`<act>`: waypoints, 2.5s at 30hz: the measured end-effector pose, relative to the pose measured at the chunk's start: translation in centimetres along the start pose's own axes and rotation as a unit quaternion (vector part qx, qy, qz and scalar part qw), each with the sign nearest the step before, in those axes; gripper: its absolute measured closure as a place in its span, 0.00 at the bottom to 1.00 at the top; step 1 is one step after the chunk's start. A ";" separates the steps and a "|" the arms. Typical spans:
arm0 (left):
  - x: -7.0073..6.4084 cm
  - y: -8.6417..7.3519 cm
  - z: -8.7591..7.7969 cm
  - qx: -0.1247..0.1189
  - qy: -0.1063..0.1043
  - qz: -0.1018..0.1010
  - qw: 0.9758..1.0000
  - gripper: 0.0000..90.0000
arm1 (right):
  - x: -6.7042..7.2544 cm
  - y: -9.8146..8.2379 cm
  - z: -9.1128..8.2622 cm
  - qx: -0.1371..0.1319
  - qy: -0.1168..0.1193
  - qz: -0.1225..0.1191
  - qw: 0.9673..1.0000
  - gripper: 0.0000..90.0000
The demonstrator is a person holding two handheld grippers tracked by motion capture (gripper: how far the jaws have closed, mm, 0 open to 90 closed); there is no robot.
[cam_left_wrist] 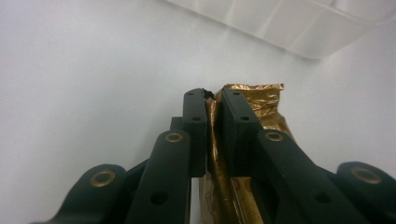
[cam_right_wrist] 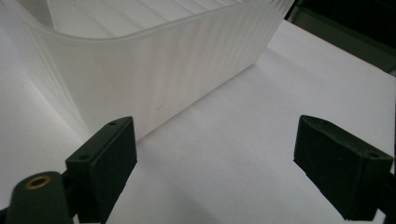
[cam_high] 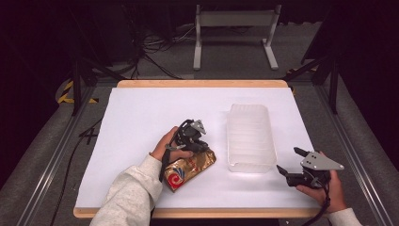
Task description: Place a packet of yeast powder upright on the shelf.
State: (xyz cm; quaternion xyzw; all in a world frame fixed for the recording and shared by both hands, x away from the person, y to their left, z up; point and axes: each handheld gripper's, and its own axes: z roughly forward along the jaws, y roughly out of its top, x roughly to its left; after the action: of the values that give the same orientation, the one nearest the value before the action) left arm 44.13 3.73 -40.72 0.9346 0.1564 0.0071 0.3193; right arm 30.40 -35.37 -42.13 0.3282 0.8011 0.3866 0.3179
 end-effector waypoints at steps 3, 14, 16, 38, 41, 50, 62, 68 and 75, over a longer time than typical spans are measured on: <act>-0.2 0.0 -0.7 -0.005 -0.003 0.008 1.000 0.91 | 0.0 0.1 0.0 0.000 0.000 0.000 1.000 0.15; -1.0 -0.3 -3.9 -0.052 0.021 0.011 0.998 0.94 | 0.1 0.2 0.1 0.001 0.001 -0.002 1.000 0.15; -1.3 -0.3 -4.8 -0.067 0.035 0.012 0.997 0.94 | 0.0 0.2 0.1 0.000 0.002 -0.002 1.000 0.15; -3.6 -2.0 -10.8 -0.171 0.079 0.023 0.982 0.95 | 0.1 0.4 0.2 -0.001 0.002 -0.006 1.000 0.15; -3.8 -2.4 -11.1 -0.180 0.086 0.021 0.980 0.95 | 0.1 0.4 0.1 -0.002 0.002 -0.005 1.000 0.15; -4.1 -3.0 -11.9 -0.229 0.105 0.004 0.968 0.96 | 0.1 0.4 0.2 -0.002 0.001 -0.003 1.000 0.15; -4.3 -2.3 -12.0 -0.301 0.106 0.002 0.948 0.96 | -0.1 0.4 0.0 -0.009 -0.001 0.001 1.000 0.15; -4.5 -1.1 -12.1 -0.330 0.093 0.013 0.939 0.96 | -0.1 0.3 -0.2 -0.012 -0.004 0.003 1.000 0.15; -4.6 1.3 -11.0 -0.335 0.077 0.027 0.939 0.96 | -0.2 0.3 -0.3 -0.014 -0.008 0.004 1.000 0.15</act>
State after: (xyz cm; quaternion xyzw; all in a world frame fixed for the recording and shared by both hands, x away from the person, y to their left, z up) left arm 38.90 7.96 -30.80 0.7739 0.1442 0.1394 0.6007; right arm 30.33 -35.53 -41.71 0.3299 0.7920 0.3962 0.3270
